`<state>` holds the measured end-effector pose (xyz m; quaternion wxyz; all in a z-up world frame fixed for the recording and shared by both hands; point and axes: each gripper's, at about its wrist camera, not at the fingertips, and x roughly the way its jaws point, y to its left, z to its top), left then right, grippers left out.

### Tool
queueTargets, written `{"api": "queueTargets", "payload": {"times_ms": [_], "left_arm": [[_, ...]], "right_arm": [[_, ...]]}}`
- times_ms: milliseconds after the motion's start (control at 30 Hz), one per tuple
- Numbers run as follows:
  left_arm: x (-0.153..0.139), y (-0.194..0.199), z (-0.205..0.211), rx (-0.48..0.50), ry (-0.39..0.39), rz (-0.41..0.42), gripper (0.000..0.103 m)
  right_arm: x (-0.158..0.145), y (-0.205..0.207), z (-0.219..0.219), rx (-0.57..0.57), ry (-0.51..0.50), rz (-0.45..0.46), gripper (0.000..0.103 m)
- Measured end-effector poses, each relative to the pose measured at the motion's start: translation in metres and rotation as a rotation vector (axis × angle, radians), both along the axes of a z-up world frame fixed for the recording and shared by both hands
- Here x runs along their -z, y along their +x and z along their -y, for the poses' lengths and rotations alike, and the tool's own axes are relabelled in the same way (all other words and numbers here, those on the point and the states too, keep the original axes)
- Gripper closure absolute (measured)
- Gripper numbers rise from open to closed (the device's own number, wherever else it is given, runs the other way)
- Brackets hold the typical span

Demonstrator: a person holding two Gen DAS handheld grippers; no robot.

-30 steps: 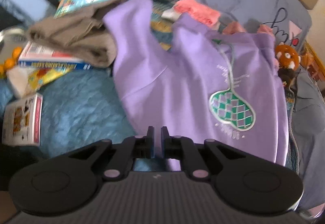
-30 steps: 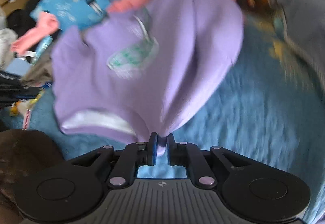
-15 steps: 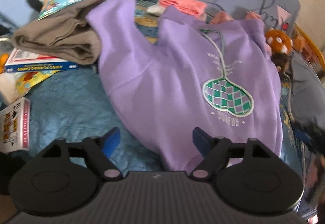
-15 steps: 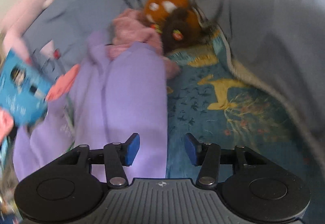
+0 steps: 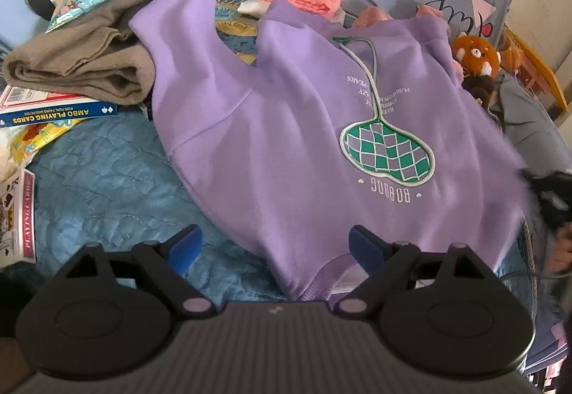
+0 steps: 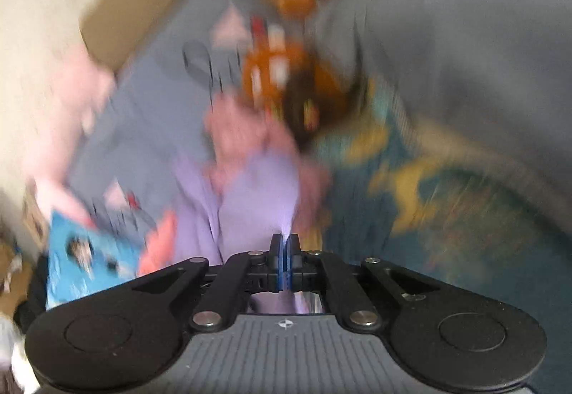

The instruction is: Fold clothes

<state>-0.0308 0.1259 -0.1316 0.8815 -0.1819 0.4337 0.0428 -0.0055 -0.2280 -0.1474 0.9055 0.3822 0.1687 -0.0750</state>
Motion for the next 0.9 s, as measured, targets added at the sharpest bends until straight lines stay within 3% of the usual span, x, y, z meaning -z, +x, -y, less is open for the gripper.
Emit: {"api": "queueTargets", "payload": {"times_ms": [67, 133, 200, 267, 300, 400, 433, 567, 667, 800, 900], "left_arm": [[-0.001, -0.001, -0.001, -0.004, -0.004, 0.004, 0.012], [0.0, -0.002, -0.003, -0.007, -0.011, 0.005, 0.011], [0.001, -0.002, -0.003, -0.006, -0.014, 0.0, 0.011], [0.001, -0.003, -0.004, -0.005, -0.018, -0.002, 0.011], [0.001, -0.003, -0.004, -0.004, -0.02, -0.002, 0.011], [0.0, -0.006, -0.005, -0.009, -0.018, 0.005, 0.011], [0.0, -0.007, -0.006, -0.013, -0.02, 0.005, 0.011], [0.003, -0.007, -0.011, -0.035, -0.03, -0.002, 0.011], [0.006, -0.007, -0.014, -0.05, -0.033, -0.007, 0.011], [0.009, -0.007, -0.018, -0.067, -0.045, -0.013, 0.01], [0.01, -0.008, -0.021, -0.073, -0.052, -0.015, 0.01]], "right_arm": [[-0.018, -0.036, 0.009, 0.098, -0.045, 0.036, 0.101], [-0.016, -0.062, 0.01, 0.202, -0.104, -0.015, 0.101], [0.006, -0.066, 0.009, 0.26, -0.146, -0.173, 0.101], [0.039, -0.061, 0.016, 0.257, -0.071, -0.352, 0.101], [0.051, -0.061, 0.017, 0.253, -0.033, -0.385, 0.101], [0.06, -0.064, 0.01, 0.259, -0.017, -0.395, 0.097], [0.056, -0.065, 0.006, 0.265, -0.038, -0.388, 0.092], [0.034, -0.073, 0.001, 0.316, -0.156, -0.33, 0.09], [0.023, -0.073, -0.021, 0.128, -0.248, -0.302, 0.083], [0.027, -0.067, -0.081, -0.364, -0.384, -0.31, 0.08], [0.041, -0.065, -0.11, -0.496, -0.418, -0.382, 0.079]]}}
